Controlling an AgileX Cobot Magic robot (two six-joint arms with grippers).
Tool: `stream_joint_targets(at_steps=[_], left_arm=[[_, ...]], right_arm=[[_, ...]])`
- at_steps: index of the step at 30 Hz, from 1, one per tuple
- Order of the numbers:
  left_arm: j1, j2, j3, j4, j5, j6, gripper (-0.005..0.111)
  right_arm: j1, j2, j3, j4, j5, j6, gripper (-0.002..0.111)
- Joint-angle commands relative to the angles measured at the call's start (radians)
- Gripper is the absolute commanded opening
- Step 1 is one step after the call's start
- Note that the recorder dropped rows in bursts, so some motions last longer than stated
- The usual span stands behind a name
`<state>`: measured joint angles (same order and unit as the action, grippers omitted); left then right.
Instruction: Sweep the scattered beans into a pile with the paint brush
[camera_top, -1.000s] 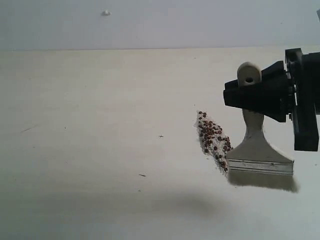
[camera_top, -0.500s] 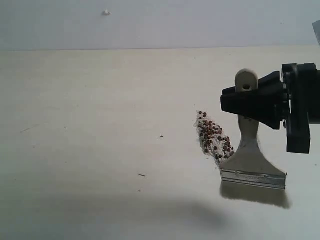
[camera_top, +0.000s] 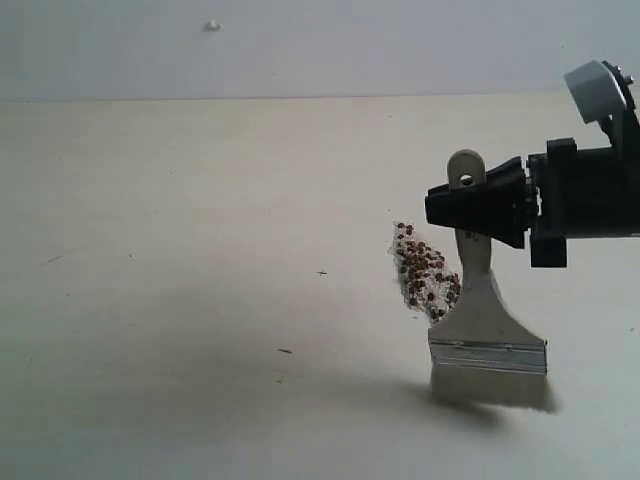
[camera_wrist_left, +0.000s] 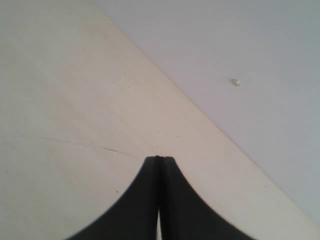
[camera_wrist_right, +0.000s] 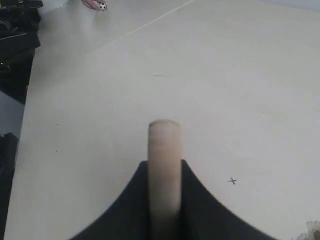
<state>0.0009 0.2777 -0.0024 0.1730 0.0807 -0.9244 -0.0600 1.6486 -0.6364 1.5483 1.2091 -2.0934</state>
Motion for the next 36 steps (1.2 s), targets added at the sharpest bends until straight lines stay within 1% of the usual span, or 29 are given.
stream_joint_targets(at_steps=[1,11,14,23,26,28,36], left_arm=[[-0.002,-0.007,0.002,-0.005,-0.001,0.006,0.0],[-0.002,-0.007,0.002,-0.005,-0.001,0.006,0.0],[-0.002,-0.007,0.002,-0.005,-0.001,0.006,0.0],[-0.002,-0.007,0.002,-0.005,-0.001,0.006,0.0],[-0.002,-0.007,0.002,-0.005,-0.001,0.006,0.0],[-0.002,-0.007,0.002,-0.005,-0.001,0.006,0.0],[-0.002,-0.007,0.002,-0.005,-0.001,0.006,0.0]], right_arm=[[-0.004,0.08,-0.075,-0.019,0.012,-0.014,0.0],[-0.004,0.291,-0.238,-0.101,0.012,-0.012,0.0],[-0.004,0.372,-0.327,-0.115,0.012,-0.012,0.0],[-0.004,0.425,-0.492,-0.123,0.012,-0.012,0.0],[-0.004,0.425,-0.508,-0.119,0.012,-0.008,0.0],[-0.004,0.425,-0.508,-0.15,0.012,0.045,0.0],[-0.004,0.394,-0.508,-0.193,0.012,0.147,0.0]])
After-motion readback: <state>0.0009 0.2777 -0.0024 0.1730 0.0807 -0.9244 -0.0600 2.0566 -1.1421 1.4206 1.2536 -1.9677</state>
